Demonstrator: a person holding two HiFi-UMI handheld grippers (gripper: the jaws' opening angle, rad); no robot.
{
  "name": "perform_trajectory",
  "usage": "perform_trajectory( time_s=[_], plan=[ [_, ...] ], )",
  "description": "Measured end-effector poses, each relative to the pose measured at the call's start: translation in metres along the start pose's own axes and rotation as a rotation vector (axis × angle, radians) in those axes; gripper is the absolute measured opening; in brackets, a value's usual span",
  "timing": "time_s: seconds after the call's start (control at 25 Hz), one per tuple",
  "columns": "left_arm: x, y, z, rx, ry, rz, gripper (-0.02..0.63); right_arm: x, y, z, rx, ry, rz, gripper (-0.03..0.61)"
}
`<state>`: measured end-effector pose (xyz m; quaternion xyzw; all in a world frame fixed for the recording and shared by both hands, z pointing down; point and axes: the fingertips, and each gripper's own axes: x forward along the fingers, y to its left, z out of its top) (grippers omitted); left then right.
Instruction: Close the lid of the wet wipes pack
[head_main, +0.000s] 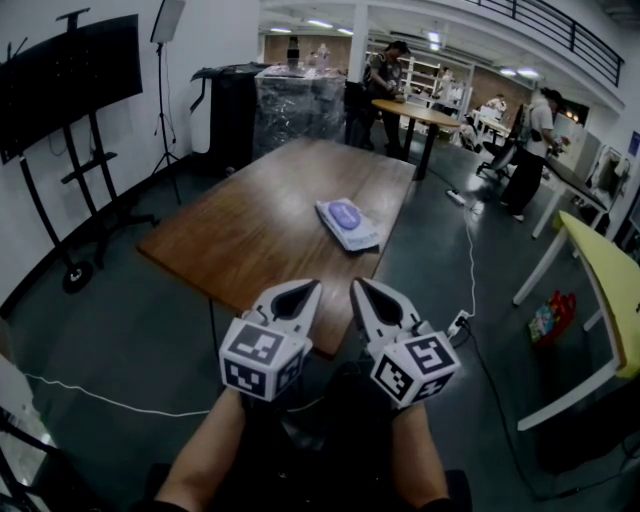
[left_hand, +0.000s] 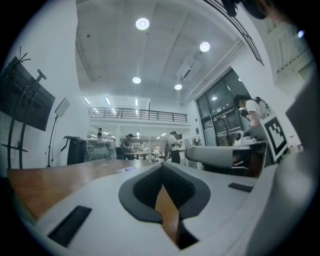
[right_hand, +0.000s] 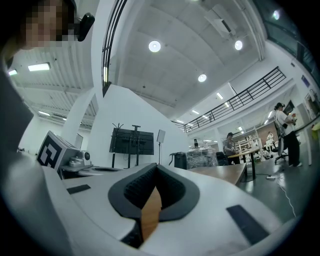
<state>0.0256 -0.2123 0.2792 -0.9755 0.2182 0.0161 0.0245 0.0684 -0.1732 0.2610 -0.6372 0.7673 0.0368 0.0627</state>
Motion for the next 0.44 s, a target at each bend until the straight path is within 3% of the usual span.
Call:
perform_trajectory(
  time_s=[0.44],
  plan=[
    [0.0021,-0.0044,-0.0011,0.004,0.008,-0.013,0.007,-0.0009,-0.0023,0.0014,-0.001,0.002,0.001,0.009]
  ],
)
